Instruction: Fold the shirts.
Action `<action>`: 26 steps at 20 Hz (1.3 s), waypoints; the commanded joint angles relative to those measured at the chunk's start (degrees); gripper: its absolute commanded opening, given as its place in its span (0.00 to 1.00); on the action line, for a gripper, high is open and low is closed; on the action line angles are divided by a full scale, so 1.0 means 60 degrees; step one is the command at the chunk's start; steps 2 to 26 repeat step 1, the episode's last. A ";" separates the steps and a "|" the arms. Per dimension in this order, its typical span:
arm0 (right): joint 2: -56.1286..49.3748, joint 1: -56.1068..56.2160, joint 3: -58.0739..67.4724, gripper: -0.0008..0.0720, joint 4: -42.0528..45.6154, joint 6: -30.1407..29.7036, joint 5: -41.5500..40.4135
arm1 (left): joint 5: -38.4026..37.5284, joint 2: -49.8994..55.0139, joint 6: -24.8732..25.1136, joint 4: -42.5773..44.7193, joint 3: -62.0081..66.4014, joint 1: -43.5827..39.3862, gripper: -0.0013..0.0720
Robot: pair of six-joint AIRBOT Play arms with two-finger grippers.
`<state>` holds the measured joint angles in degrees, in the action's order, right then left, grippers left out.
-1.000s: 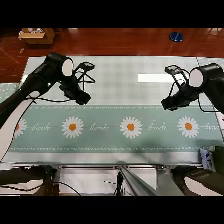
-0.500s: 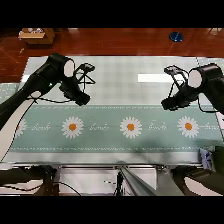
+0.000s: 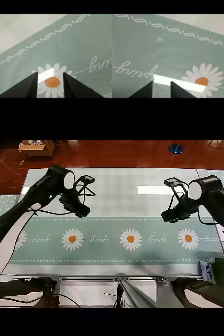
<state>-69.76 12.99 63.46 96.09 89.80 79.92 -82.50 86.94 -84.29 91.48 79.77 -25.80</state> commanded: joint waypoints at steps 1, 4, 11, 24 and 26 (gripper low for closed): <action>-0.0004 0.0004 0.0007 0.42 0.0004 0.0000 0.0004 | -0.0011 0.0007 0.0000 0.0004 -0.0004 -0.0007 0.56; -0.0004 0.0004 0.0007 0.42 0.0004 0.0000 0.0004 | -0.0011 0.0007 0.0000 0.0004 -0.0004 -0.0007 0.56; -0.0004 0.0004 0.0007 0.42 0.0004 0.0000 0.0004 | -0.0011 0.0007 0.0000 0.0004 -0.0004 -0.0007 0.56; -0.0004 0.0004 0.0007 0.42 0.0004 0.0000 0.0004 | -0.0011 0.0007 0.0000 0.0004 -0.0004 -0.0007 0.56; -0.0004 0.0004 0.0007 0.42 0.0004 0.0000 0.0004 | -0.0011 0.0007 0.0000 0.0004 -0.0004 -0.0007 0.56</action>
